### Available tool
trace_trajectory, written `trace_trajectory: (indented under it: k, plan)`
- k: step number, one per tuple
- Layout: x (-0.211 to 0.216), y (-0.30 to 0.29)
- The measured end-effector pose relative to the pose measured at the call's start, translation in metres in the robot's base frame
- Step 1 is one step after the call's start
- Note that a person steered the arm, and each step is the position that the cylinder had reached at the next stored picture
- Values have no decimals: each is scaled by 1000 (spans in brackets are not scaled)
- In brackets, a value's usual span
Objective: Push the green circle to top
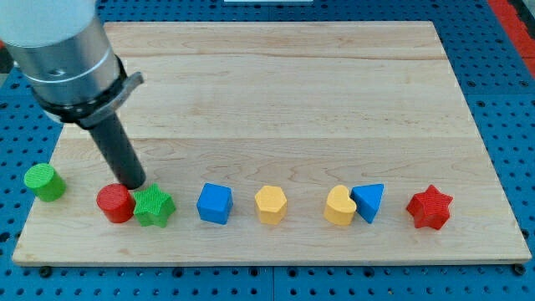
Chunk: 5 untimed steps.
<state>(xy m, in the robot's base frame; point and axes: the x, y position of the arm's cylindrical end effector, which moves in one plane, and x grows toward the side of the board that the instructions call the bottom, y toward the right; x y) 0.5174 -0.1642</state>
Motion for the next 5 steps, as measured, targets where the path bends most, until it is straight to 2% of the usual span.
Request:
trace_trajectory:
  k: [1, 2, 3, 4, 5]
  plan:
    - [-20, 2]
    - [-19, -14]
    - [30, -47]
    - [52, -86]
    - [56, -104]
